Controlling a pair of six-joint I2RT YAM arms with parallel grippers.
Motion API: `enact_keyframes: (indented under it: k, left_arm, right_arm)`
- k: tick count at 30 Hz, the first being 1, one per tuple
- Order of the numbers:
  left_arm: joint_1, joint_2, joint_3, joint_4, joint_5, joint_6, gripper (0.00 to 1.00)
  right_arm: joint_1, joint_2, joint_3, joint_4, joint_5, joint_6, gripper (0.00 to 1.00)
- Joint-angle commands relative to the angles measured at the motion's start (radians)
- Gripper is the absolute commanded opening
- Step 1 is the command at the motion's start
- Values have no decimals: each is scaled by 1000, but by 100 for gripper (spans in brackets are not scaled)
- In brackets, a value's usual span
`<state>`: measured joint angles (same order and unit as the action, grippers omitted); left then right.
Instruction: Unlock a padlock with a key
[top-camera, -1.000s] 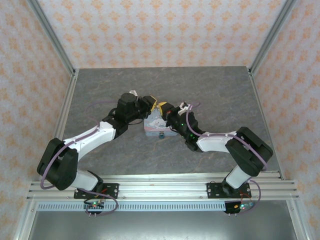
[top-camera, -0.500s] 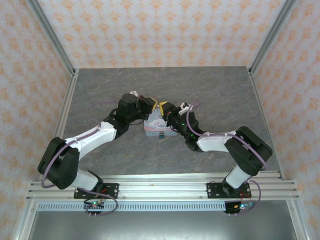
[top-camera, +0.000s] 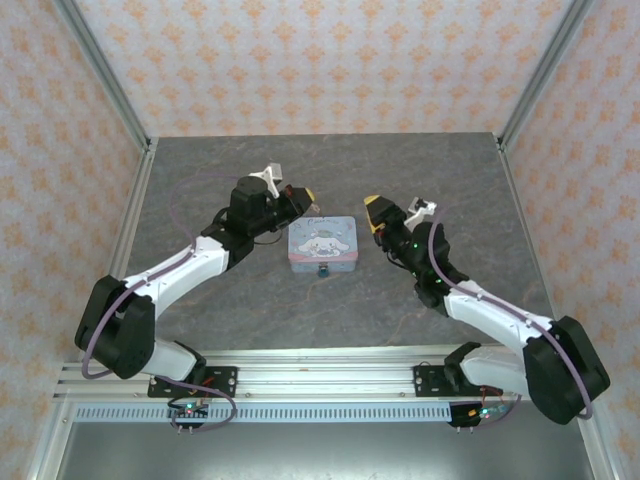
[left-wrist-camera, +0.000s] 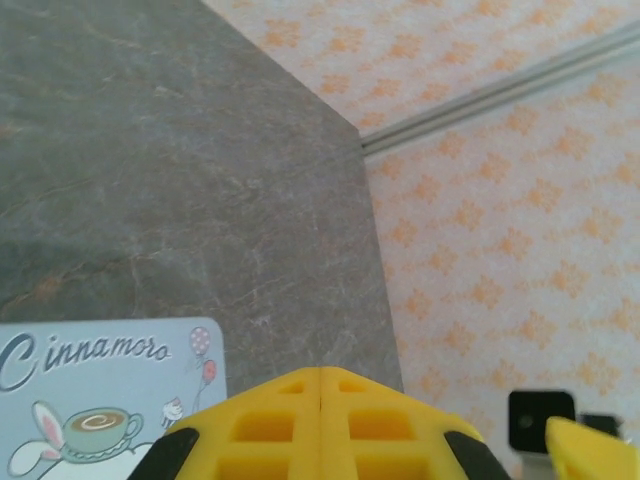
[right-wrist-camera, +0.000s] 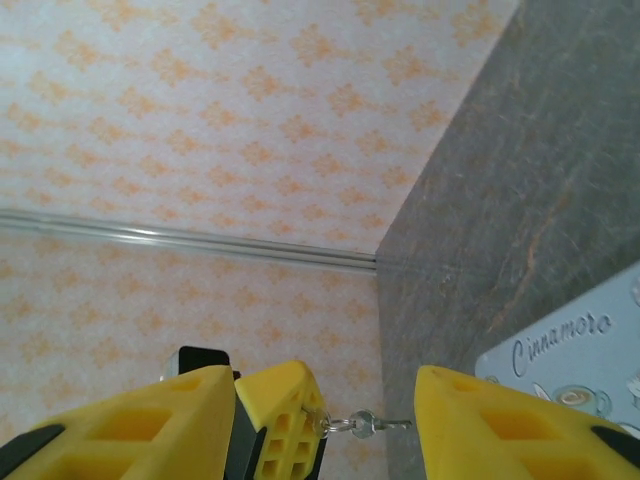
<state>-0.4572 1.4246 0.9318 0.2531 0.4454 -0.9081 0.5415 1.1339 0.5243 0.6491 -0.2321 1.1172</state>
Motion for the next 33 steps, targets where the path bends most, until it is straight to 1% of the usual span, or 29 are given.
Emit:
enact_keyframes:
  k: [1, 3, 8, 14, 19, 26, 30, 33]
  left_arm:
    - [2, -1, 56, 56, 103, 141, 0]
    - [2, 13, 62, 103, 138, 133, 0]
    - [2, 21, 65, 168, 155, 114, 0]
    - [2, 31, 43, 258, 148, 63, 0]
    - [2, 52, 35, 323, 147, 17, 0]
    - [2, 59, 29, 338, 144, 5, 0]
    - [2, 57, 18, 344, 143, 0, 0]
    - [2, 54, 9, 349, 141, 0, 0]
  right_arm:
    - [-10, 27, 77, -59, -144, -164, 49]
    - [-11, 80, 112, -2, -203, -169, 47]
    - [-11, 192, 178, 113, -288, -150, 44]
    - [-7, 296, 210, 255, -331, -81, 41]
    - [-1, 344, 216, 333, -335, -44, 39]
    - [2, 353, 231, 362, -330, -40, 36]
    - [0, 343, 227, 368, -305, -43, 35]
    - [2, 329, 216, 361, -261, -42, 34]
